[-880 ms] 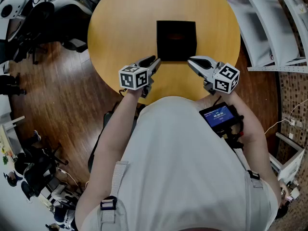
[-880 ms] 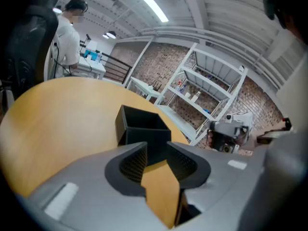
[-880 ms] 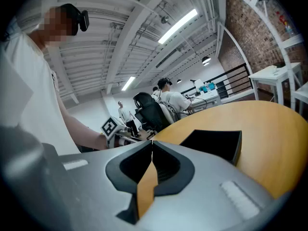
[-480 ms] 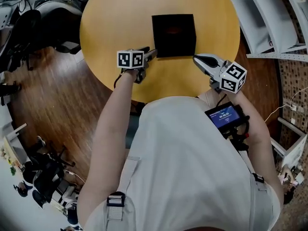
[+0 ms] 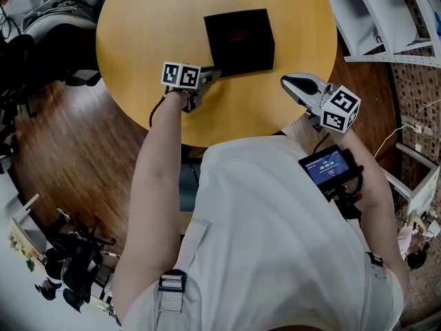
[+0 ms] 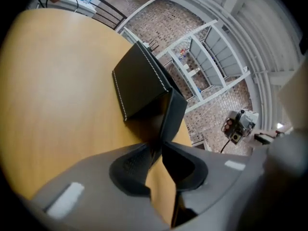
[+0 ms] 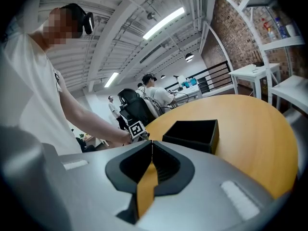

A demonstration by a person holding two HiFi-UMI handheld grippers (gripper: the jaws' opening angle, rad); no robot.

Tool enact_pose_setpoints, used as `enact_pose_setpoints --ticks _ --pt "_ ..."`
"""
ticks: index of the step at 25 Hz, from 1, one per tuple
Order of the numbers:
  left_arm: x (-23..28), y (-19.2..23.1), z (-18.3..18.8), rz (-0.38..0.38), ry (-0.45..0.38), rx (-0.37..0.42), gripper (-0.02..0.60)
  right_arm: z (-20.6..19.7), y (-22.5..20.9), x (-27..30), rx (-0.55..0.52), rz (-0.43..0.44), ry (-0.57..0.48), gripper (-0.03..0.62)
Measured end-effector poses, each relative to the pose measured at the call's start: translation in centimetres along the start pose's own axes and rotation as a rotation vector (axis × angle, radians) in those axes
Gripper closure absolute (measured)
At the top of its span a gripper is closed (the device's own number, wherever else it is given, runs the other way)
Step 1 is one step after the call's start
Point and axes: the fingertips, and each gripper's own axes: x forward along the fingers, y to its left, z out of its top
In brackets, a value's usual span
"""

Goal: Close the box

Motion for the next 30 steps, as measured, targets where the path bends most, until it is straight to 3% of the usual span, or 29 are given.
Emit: enact_pose_setpoints --ticks 4,7,11,14,18,22,27,30 --pt "-0.2 -2.2 -1.2 -0.087 -0.020 -0.043 0.535 0.1 0.6 0.4 -0.006 0.006 -0.013 0.590" --pt "-1.3 -4.8 -1.3 -0.198 -0.060 -0.136 0.541 0.5 1.3 0.4 -0.015 0.018 -0.023 0.590" --pt "-3.7 -6.2 0.8 -0.360 -0.161 -0.275 0.531 1.4 1.9 1.5 -0.040 0.056 -0.047 0.589" --pt "-5.2 -5.8 2.8 -0.423 -0.269 -0.355 0.510 1.9 1.5 3.2 -0.085 0.101 -0.014 0.589" --pt "-6.6 -6.8 4.1 -0.459 -0.319 -0.462 0.508 4.2 2.1 4.5 -0.168 0.133 0.040 0.589" --pt "-6.9 -7.8 4.6 -0.442 -0.375 -0.611 0.502 5.6 4.0 5.3 -0.265 0.213 0.091 0.589" --pt "-8.3 -8.6 6.5 -0.444 -0.558 -0.842 0.477 5.1 6.1 6.3 -0.309 0.284 0.148 0.591" --pt "-9.3 -8.0 8.1 -0.469 -0.701 -0.929 0.468 4.8 6.2 6.5 -0.297 0.293 0.166 0.591"
